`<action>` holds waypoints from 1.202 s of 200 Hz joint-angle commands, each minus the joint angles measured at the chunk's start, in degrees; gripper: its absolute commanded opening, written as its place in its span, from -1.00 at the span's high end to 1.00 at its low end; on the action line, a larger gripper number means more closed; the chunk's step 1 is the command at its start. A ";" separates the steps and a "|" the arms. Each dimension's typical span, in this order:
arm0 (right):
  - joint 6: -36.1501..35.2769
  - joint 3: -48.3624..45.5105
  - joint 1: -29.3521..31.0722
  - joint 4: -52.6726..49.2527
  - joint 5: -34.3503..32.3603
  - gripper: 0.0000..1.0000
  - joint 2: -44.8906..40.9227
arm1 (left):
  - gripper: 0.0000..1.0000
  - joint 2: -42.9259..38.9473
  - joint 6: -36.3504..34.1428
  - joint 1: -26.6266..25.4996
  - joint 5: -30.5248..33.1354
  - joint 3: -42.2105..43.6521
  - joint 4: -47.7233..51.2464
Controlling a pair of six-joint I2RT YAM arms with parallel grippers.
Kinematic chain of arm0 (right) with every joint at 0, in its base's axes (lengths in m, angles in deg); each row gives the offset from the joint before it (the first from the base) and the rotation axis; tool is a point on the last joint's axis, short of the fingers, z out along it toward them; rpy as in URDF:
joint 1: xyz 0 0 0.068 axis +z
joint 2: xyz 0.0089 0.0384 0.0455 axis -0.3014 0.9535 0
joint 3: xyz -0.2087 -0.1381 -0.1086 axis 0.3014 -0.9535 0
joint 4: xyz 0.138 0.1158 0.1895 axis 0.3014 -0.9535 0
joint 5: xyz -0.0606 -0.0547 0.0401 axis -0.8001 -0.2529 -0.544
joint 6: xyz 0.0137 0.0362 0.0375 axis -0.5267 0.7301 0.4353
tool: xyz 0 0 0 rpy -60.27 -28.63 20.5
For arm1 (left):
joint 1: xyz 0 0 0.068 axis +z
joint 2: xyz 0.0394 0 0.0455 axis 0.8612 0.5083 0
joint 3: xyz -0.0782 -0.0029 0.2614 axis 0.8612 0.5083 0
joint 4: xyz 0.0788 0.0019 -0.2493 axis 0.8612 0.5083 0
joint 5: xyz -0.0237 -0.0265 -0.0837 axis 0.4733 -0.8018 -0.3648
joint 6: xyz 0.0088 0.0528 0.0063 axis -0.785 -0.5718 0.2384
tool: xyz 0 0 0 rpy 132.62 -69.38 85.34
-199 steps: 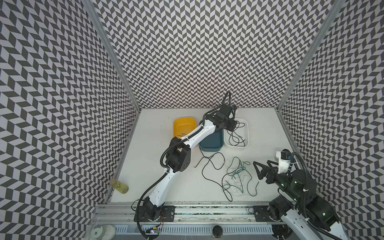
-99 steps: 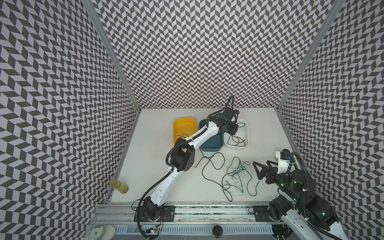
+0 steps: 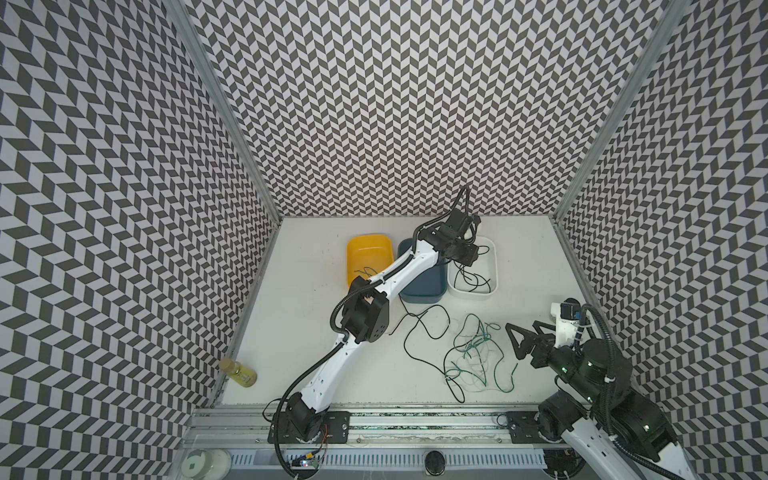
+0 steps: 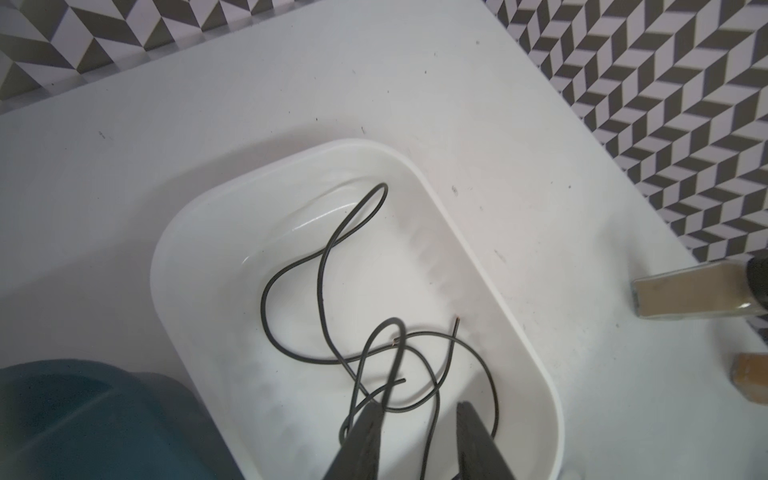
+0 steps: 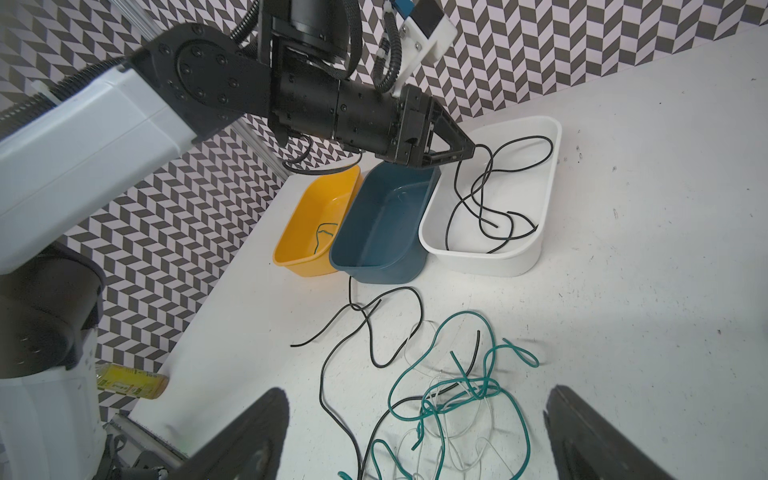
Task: Untangle the cables
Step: 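Lower the black wire into the white tray and open the left gripper, then move the left gripper back toward the black wires beside the teal tray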
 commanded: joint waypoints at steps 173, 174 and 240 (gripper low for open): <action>-0.38 -0.16 -0.08 3.23 1.65 -0.93 1.63 | 0.21 -42.10 4.62 -0.82 2.98 36.72 -6.91; -0.41 -0.16 -0.08 3.27 1.67 -0.93 1.64 | 0.21 -42.49 4.71 -0.82 3.03 37.31 -6.99; -0.66 -0.34 -0.08 3.78 2.44 -0.93 2.70 | 0.16 -64.89 6.90 -0.74 11.05 70.41 -11.09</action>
